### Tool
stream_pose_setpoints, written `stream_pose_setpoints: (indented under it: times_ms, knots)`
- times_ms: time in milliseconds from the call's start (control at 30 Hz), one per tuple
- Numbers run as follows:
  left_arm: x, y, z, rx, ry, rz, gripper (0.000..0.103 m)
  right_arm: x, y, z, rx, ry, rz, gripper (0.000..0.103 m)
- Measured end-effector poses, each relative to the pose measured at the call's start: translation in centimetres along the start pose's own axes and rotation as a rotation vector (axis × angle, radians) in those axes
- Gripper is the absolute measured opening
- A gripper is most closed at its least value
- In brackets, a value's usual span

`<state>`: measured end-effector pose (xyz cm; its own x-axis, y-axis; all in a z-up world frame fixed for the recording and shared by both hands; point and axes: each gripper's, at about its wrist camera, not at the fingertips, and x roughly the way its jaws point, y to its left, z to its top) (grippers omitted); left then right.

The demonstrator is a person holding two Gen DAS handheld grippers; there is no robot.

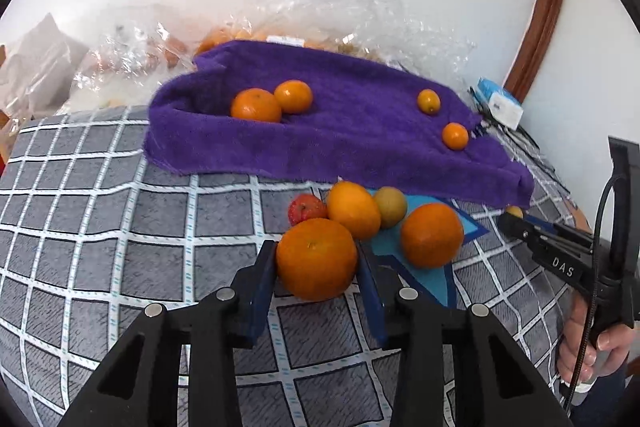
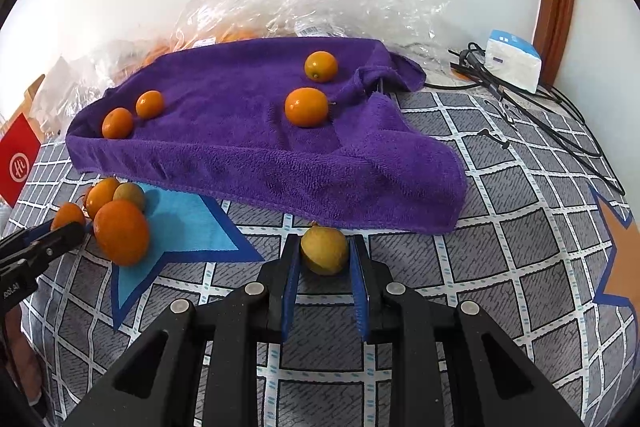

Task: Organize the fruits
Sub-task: 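Grasp a yellow-green fruit with the right gripper while the left gripper grasps a large orange, then lift and carry the yellow-green fruit and large orange with both grippers over the purple towel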

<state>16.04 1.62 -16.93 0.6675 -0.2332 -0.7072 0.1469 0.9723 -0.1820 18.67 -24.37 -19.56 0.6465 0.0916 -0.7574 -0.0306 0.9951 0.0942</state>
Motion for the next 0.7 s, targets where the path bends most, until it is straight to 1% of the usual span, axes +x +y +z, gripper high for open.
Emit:
stream_pose_setpoints:
  times_ms: [133,233,400,533,700]
  knots:
    - [-1.1,0.9,0.0,-0.024,-0.046,0.03,0.037,0.0,-0.2,0.1,0.014,0.001,0.004,0.024]
    - [-1.3,1.3,0.2,-0.043,-0.066,0.033,0.037,0.0,0.0,0.0,0.007,-0.001,-0.007,0.024]
    - [-1.1,1.7,0.4,-0.065,-0.063,0.043,0.037,-0.1,0.1,0.1,0.008,-0.004,-0.004,0.024]
    - [-1.2,1.8,0.5,-0.079,-0.073,0.042,0.037,-0.2,0.0,0.1,0.014,-0.012,0.006,0.024]
    - [-1.6,2.0,0.6,-0.094,-0.099,0.048,0.037,-0.4,0.1,0.1,0.018,-0.019,-0.003,0.024]
